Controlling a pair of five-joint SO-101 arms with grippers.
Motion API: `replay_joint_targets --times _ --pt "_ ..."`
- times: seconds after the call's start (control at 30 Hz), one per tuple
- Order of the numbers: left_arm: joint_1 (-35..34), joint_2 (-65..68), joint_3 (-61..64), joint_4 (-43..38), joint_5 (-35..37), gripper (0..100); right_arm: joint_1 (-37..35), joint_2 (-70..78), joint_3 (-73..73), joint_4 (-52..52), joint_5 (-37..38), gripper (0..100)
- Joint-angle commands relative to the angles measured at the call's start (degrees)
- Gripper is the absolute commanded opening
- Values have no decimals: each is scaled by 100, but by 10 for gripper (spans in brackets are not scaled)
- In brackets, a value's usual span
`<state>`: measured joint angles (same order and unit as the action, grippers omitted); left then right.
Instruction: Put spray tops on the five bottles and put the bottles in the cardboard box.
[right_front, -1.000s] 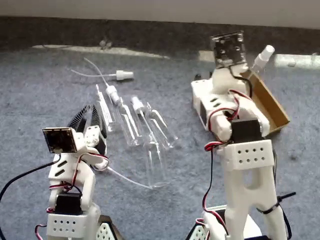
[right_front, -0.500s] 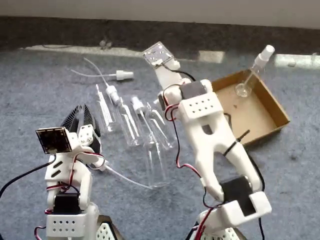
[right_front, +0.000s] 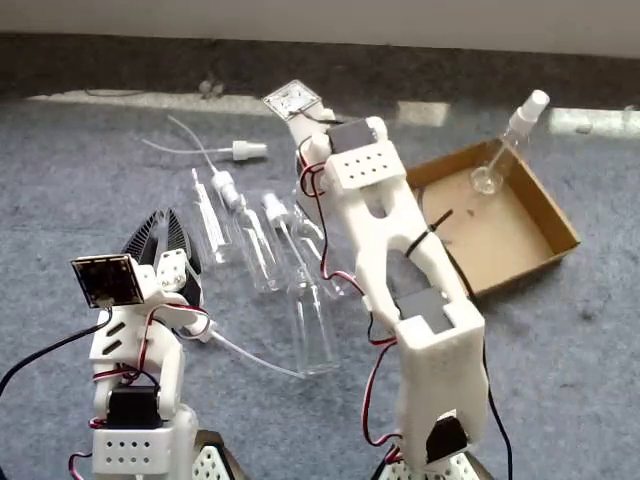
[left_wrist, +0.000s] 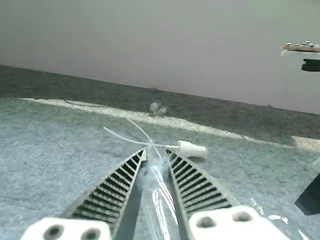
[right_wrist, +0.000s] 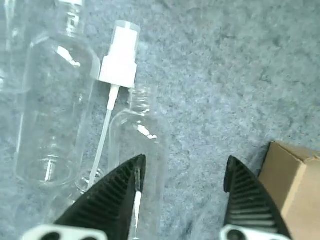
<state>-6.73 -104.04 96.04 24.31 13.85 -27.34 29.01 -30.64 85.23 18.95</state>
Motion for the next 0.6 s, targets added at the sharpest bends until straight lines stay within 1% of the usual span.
replay_joint_targets --times 0.0,0.37,0.57 --pt "-57 -66 92 9 35 6 -303 286 -936 637 264 224" --pt "-48 -66 101 9 35 7 -391 1719 -2369 1367 316 224" --pt "-48 -66 101 9 35 7 -365 2158 -2527 1358 325 225"
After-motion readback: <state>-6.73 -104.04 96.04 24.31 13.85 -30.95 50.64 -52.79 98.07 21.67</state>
